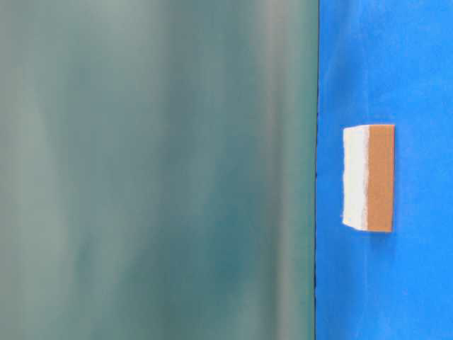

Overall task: Hand over the sponge with the left arm and wipe it with the right arm.
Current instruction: 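Reach the left gripper to the sponge and close on its left end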

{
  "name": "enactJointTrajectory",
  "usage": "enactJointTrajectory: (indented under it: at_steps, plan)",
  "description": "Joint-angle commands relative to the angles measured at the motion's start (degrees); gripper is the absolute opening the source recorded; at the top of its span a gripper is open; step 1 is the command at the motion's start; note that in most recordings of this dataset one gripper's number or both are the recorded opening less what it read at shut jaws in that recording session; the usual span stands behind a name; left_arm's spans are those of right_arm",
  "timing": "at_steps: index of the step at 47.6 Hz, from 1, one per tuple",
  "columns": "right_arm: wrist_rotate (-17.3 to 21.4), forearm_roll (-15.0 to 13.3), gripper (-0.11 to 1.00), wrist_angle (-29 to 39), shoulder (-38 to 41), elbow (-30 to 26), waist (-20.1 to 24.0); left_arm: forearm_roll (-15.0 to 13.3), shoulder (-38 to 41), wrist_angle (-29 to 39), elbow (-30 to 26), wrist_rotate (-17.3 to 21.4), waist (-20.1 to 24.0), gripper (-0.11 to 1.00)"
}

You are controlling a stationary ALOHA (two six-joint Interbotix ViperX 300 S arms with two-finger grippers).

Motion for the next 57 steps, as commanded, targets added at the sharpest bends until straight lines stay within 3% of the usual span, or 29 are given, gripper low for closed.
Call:
enactJointTrajectory:
  at_steps: [1, 14, 30, 33, 37, 42, 46, 49, 57]
  plan:
    - [-0.26, 0.00, 0.00, -0.35, 0.44, -1.49, -0.26, -0.79, 1.67, -0.70, -1.85, 1.49, 1.58, 0.00]
    - [-0.26, 0.00, 0.00, 1.23, 3.52, -3.43, -1.32, -0.97, 5.54, -3.96, -2.02, 4.39, 6.50, 0.00]
    - [-0.26, 0.00, 0.00, 1.23, 4.83, -3.78, -2.37, -1.32, 20.83, -6.15, -5.01, 4.57, 15.12, 0.02]
    - [-0.26, 0.00, 0.00, 1.23, 4.83, -3.78, -2.37, -1.23, 24.79, -6.06, -6.68, 4.66, 15.73, 0.13]
    - [-0.26, 0.00, 0.00, 1.32, 4.83, -3.78, -2.46, -1.14, 30.32, -5.62, -9.58, 5.36, 16.08, 0.35]
    - [-0.26, 0.00, 0.00, 1.41, 4.92, -3.78, -2.46, -1.14, 38.14, -5.10, -13.71, 8.88, 16.35, 0.67]
    - [-0.26, 0.00, 0.00, 1.58, 5.01, -3.69, -2.46, -1.14, 43.51, -3.87, -16.88, 11.43, 16.44, 0.86]
    - [-0.18, 0.00, 0.00, 1.85, 5.01, -3.69, -2.46, -1.14, 47.02, -2.20, -19.42, 12.30, 16.52, 0.93]
    - [-0.18, 0.00, 0.00, 2.37, 5.10, -3.69, -2.46, -1.14, 54.93, 2.29, -25.22, 13.54, 17.49, 0.94]
